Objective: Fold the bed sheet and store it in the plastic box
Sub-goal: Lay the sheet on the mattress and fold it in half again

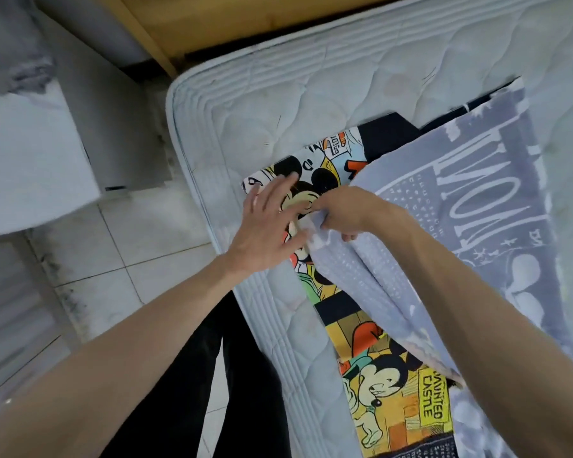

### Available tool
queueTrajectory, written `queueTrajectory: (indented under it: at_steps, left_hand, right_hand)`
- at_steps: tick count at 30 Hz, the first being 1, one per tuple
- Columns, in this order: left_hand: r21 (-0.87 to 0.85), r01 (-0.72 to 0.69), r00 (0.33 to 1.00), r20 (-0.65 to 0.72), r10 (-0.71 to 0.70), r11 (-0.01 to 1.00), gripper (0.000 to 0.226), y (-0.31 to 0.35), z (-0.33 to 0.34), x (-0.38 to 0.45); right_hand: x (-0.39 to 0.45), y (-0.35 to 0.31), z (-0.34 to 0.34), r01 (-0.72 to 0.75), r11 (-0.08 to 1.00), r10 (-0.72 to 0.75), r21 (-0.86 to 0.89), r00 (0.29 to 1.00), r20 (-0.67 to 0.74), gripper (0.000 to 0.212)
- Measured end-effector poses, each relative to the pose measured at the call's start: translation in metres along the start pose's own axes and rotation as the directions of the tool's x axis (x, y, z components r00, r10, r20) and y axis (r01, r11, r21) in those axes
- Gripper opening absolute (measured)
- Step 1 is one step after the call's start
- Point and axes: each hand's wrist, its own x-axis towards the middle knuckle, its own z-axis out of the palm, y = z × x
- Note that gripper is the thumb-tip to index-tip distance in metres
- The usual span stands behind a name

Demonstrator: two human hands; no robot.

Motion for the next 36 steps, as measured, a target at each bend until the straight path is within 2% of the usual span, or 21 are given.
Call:
queueTrajectory:
  at_steps: [1,2,3,4,5,8,10,12,13,14,15,16,18,20,22,26,29,32,36]
  left_hand:
    - [-0.121,0.015,0.989,0.146,0.002,0.993,0.062,0.013,0.000,0.000]
    - [-0.294,0.148,0.956,0.287,-0.061,0.944,0.068,0.024,-0.001,0.001]
    - [-0.447,0.326,0.901,0.412,-0.132,0.833,0.070,0.031,-0.002,0.003]
    - [-0.520,0.464,0.839,0.519,-0.166,0.717,0.066,0.034,-0.002,0.004]
    - [-0.536,0.530,0.792,0.591,-0.157,0.657,0.057,0.034,-0.002,0.007]
    - [-0.480,0.461,0.751,0.660,-0.040,0.746,0.029,0.026,-0.003,0.011]
    - [-0.559,0.472,0.746,0.665,0.028,0.682,0.027,0.022,-0.011,0.004]
    - [-0.683,0.534,0.759,0.647,0.073,0.499,0.029,0.017,-0.026,-0.003]
    - [-0.741,0.544,0.791,0.609,0.053,0.393,0.029,0.014,-0.034,-0.003]
    - [-0.785,0.529,0.835,0.550,-0.030,0.321,0.028,0.009,-0.037,0.001]
    - [-0.806,0.513,0.858,0.480,-0.181,0.295,0.027,0.004,-0.037,0.007]
    - [-0.802,0.509,0.843,0.392,-0.369,0.311,0.022,-0.003,-0.034,0.016]
    - [-0.760,0.553,0.708,0.213,-0.673,0.341,0.018,-0.017,-0.025,0.031]
    - [-0.702,0.597,0.626,0.104,-0.773,0.389,0.021,-0.026,-0.012,0.036]
    - [-0.647,0.626,0.584,0.020,-0.811,0.435,0.019,-0.028,-0.003,0.034]
    - [-0.658,0.620,0.482,-0.111,-0.869,0.428,0.015,-0.026,0.000,0.032]
    - [-0.599,0.667,0.477,-0.115,-0.872,0.444,0.027,-0.033,-0.002,0.040]
    - [-0.553,0.721,0.477,-0.040,-0.878,0.417,0.030,-0.040,-0.010,0.046]
    - [-0.517,0.724,0.527,-0.012,-0.850,0.456,0.025,-0.046,-0.015,0.046]
  right_hand:
    - [-0.005,0.004,-0.005,-0.006,0.996,0.005,0.086,1.000,0.013,0.024]
    - [-0.010,0.006,-0.011,-0.003,0.991,-0.001,0.136,1.000,0.025,0.025]
    - [-0.013,0.009,-0.017,0.005,0.988,-0.011,0.154,0.999,0.038,0.025]
    - [-0.015,0.012,-0.021,0.006,0.986,-0.015,0.168,0.999,0.052,0.025]
    - [-0.017,0.015,-0.026,0.001,0.982,-0.014,0.187,0.997,0.070,0.024]
    - [-0.025,0.023,-0.044,-0.025,0.963,-0.006,0.268,0.993,0.115,0.021]
    - [-0.031,0.030,-0.060,-0.032,0.956,-0.007,0.293,0.992,0.130,0.017]
    - [-0.035,0.042,-0.075,-0.038,0.938,0.003,0.345,0.995,0.100,0.012]
    - [-0.036,0.047,-0.082,-0.038,0.926,0.019,0.375,0.998,0.055,0.009]
    - [-0.032,0.051,-0.086,-0.042,0.925,0.053,0.377,0.998,-0.020,0.006]
    - [-0.024,0.053,-0.087,-0.053,0.945,0.097,0.324,0.988,-0.119,0.002]
    - [-0.013,0.054,-0.086,-0.094,0.971,0.143,0.220,0.964,-0.222,0.006]
    - [0.012,0.050,-0.076,-0.228,0.973,0.226,0.034,0.909,-0.351,0.019]
    - [0.034,0.044,-0.061,-0.296,0.954,0.263,-0.038,0.893,-0.366,0.021]
    - [0.051,0.042,-0.051,-0.300,0.951,0.241,-0.075,0.873,-0.425,0.015]
    - [0.062,0.039,-0.041,-0.248,0.968,0.169,-0.048,0.780,-0.602,0.017]
    - [0.063,0.041,-0.040,-0.249,0.968,0.180,-0.019,0.748,-0.639,0.029]
    - [0.066,0.051,-0.046,-0.277,0.961,0.241,0.024,0.790,-0.563,0.035]
    - [0.072,0.055,-0.056,-0.241,0.969,0.234,0.055,0.824,-0.515,0.034]
